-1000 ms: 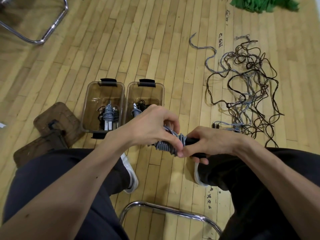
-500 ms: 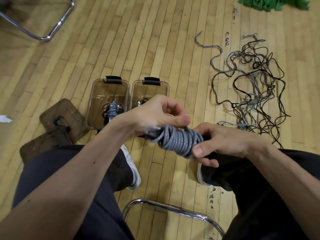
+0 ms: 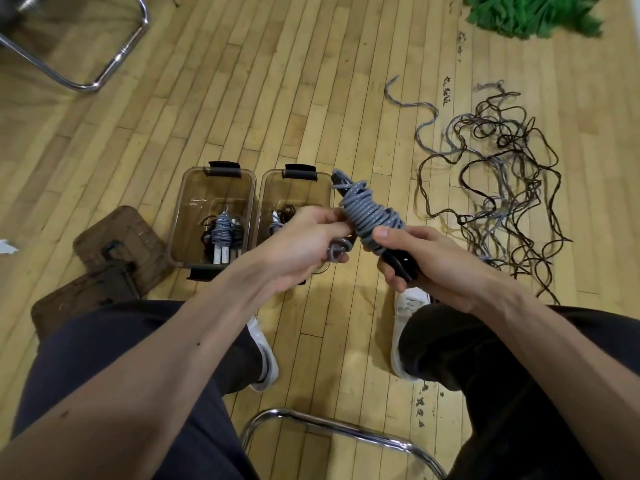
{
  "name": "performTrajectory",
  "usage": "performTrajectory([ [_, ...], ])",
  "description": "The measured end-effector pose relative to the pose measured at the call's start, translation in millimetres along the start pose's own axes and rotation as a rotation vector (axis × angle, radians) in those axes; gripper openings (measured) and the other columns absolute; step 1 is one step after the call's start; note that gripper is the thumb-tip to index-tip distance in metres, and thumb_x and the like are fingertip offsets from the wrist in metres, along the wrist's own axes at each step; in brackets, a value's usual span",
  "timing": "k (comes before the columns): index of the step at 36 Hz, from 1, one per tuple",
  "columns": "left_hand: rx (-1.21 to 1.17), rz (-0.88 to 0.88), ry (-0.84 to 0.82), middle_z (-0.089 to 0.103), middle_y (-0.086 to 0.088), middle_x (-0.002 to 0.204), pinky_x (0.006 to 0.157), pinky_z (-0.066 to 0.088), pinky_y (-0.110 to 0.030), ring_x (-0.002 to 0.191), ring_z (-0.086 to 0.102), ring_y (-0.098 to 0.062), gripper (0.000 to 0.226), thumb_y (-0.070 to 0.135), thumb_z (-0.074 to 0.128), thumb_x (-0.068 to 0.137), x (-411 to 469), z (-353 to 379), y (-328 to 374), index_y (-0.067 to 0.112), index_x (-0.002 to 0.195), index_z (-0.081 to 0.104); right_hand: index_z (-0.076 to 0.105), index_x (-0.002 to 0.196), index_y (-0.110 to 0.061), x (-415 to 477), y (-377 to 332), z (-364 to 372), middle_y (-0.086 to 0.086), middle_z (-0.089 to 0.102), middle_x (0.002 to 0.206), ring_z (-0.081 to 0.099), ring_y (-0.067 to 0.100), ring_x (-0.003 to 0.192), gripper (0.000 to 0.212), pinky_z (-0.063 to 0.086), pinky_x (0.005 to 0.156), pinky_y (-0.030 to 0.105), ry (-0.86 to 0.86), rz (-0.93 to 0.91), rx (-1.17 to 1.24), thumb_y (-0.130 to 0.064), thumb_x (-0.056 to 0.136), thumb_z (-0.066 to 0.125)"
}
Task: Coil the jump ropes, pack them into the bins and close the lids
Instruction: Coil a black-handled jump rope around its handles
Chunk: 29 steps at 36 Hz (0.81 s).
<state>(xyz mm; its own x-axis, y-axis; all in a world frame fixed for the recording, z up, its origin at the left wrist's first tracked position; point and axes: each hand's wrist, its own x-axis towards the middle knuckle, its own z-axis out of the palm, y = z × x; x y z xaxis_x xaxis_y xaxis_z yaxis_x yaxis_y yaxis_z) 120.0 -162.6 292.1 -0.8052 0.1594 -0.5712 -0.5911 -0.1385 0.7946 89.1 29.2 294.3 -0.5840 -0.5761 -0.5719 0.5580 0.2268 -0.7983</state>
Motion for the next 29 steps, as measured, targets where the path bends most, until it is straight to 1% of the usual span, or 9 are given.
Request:
performTrajectory([
  [3,0.0,-0.014,0.028,0.074,-0.007,0.107,0.082,0.056,-0.031,0.096,0.066,-0.019,0.023,0.011,0.047,0.104,1.8,-4.7,-5.0,0.01,0.114,0.068,0.062,0.105,-0.009,4.2,1.1,2.3,0.003,0.059,0.069,0.05,0.015,0.057,0.054,0.039,0.061,0.03,0.104,0.025,-0.062,-0.053,0.076,0.072],
  [8,-0.092,-0.064,0.024,0.074,-0.013,0.11,0.096,0.055,-0.038,0.096,0.067,-0.021,0.027,0.023,0.057,0.101,0.9,-8.0,-14.9,0.007,0.12,0.068,0.063,0.102,-0.011,13.5,8.7,12.2,0.003,0.063,0.071,0.053,0.011,0.056,0.043,0.036,0.059,0.028,0.154,0.038,-0.242,-0.053,0.092,0.059],
  [11,-0.117,-0.105,0.088,0.074,-0.016,0.11,0.094,0.056,-0.038,0.09,0.066,-0.022,0.032,0.034,0.065,0.095,2.2,-14.9,-24.7,0.009,0.114,0.072,0.062,0.106,-0.009,19.6,11.9,23.5,0.003,0.063,0.073,0.055,0.01,0.059,0.049,0.039,0.058,0.026,0.097,0.053,-0.301,-0.055,0.097,0.048],
  [15,-0.107,-0.103,0.189,0.075,-0.012,0.108,0.091,0.058,-0.038,0.104,0.071,-0.027,0.045,0.037,0.075,0.085,5.5,-26.3,-35.3,0.005,0.117,0.07,0.061,0.111,-0.01,28.2,16.3,34.4,0.005,0.066,0.079,0.058,0.011,0.066,0.06,0.043,0.058,0.023,0.056,0.081,-0.325,-0.059,0.102,0.028],
  [17,-0.119,-0.129,0.239,0.074,-0.012,0.109,0.087,0.06,-0.038,0.102,0.072,-0.026,0.049,0.033,0.078,0.083,5.4,-32.2,-39.4,0.002,0.12,0.067,0.06,0.115,-0.013,32.0,21.3,38.4,0.007,0.067,0.084,0.06,0.012,0.072,0.06,0.045,0.06,0.024,0.021,0.1,-0.306,-0.059,0.103,0.024],
  [21,-0.162,-0.222,0.279,0.072,-0.015,0.112,0.074,0.062,-0.032,0.097,0.073,-0.025,0.055,0.023,0.079,0.082,2.4,-38.2,-57.3,-0.002,0.127,0.059,0.059,0.121,-0.013,39.9,35.5,45.0,0.004,0.065,0.087,0.057,0.011,0.072,0.062,0.045,0.064,0.024,0.015,0.22,-0.45,-0.061,0.102,0.024],
  [23,-0.185,-0.27,0.305,0.072,-0.016,0.111,0.073,0.062,-0.034,0.096,0.073,-0.025,0.056,0.019,0.08,0.082,4.0,-41.6,-72.1,-0.002,0.129,0.057,0.064,0.113,-0.008,48.1,42.7,47.4,0.006,0.059,0.083,0.05,0.015,0.069,0.065,0.041,0.063,0.027,0.044,0.297,-0.543,-0.062,0.101,0.03],
  [26,-0.185,-0.32,0.367,0.071,-0.019,0.109,0.075,0.063,-0.038,0.094,0.073,-0.027,0.057,0.016,0.082,0.081,12.2,-47.1,-89.6,0.0,0.13,0.056,0.068,0.107,0.001,66.6,54.7,51.6,0.007,0.055,0.079,0.048,0.015,0.066,0.063,0.04,0.059,0.025,0.092,0.378,-0.587,-0.056,0.102,0.041],
  [29,-0.142,-0.31,0.448,0.068,-0.019,0.115,0.076,0.063,-0.037,0.094,0.072,-0.027,0.055,0.018,0.082,0.081,33.9,-64.0,-99.1,0.003,0.128,0.058,0.066,0.094,-0.003,101.9,64.4,59.5,0.005,0.058,0.074,0.051,0.014,0.061,0.05,0.044,0.051,0.022,0.186,0.372,-0.561,-0.049,0.102,0.05],
])
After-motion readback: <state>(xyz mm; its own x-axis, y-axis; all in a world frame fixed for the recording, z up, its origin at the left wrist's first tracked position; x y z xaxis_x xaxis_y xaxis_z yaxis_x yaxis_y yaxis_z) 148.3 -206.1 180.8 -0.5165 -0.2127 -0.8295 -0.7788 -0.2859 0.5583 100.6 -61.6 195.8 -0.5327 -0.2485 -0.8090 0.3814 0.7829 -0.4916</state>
